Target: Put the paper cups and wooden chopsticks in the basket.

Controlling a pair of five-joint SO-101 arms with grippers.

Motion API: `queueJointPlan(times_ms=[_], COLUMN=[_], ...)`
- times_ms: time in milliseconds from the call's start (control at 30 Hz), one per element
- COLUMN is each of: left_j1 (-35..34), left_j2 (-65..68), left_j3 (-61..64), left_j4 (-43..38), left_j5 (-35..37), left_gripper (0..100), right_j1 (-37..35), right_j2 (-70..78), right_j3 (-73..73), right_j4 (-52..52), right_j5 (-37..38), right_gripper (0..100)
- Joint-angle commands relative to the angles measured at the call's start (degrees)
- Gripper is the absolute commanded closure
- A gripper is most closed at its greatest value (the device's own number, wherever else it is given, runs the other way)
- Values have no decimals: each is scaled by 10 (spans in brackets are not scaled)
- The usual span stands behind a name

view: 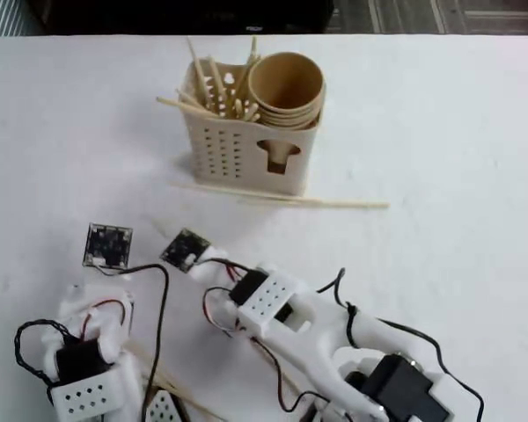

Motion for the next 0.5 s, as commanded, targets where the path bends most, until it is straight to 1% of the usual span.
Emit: queueJointPlan(times_ms=[0,100,333,467], left_j1=[-1,-1,-1,-1], left_j2=[-6,-6,-6,-6], left_j3=[-3,-3,-3,-3], left_j4=[4,4,4,4], left_j5=[6,6,6,6], left_gripper=[964,964,964,964], right_j1=[36,58,58,59], right_j2=[-34,-96,-269,-342], right_j3=[-18,-18,-17,-17], right_j4=[15,45,134,160], right_j5=[-14,-14,-14,-14], right_gripper=[981,981,981,981])
